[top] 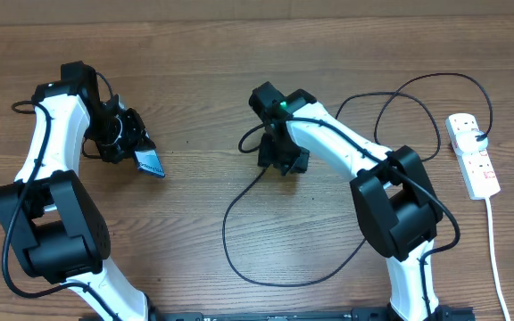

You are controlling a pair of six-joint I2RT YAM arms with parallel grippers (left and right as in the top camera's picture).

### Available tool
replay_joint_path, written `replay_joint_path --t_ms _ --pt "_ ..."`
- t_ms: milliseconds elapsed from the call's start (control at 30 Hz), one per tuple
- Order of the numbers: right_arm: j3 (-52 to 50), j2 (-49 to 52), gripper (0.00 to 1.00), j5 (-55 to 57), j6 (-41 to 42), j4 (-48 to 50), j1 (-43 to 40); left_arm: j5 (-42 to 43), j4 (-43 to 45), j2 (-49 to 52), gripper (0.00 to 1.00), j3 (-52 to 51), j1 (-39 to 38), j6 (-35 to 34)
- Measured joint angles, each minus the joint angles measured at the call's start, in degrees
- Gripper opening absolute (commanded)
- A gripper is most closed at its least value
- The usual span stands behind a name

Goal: Plug charger to phone and switch on socket

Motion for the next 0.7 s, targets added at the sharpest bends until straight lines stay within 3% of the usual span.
replay_joint_path --t_ms 700 --pt "-2.01 0.07 0.36 9.03 13.81 5.29 5.14 0.00 0.00 0.00 0.04 0.00 0.00 -0.02"
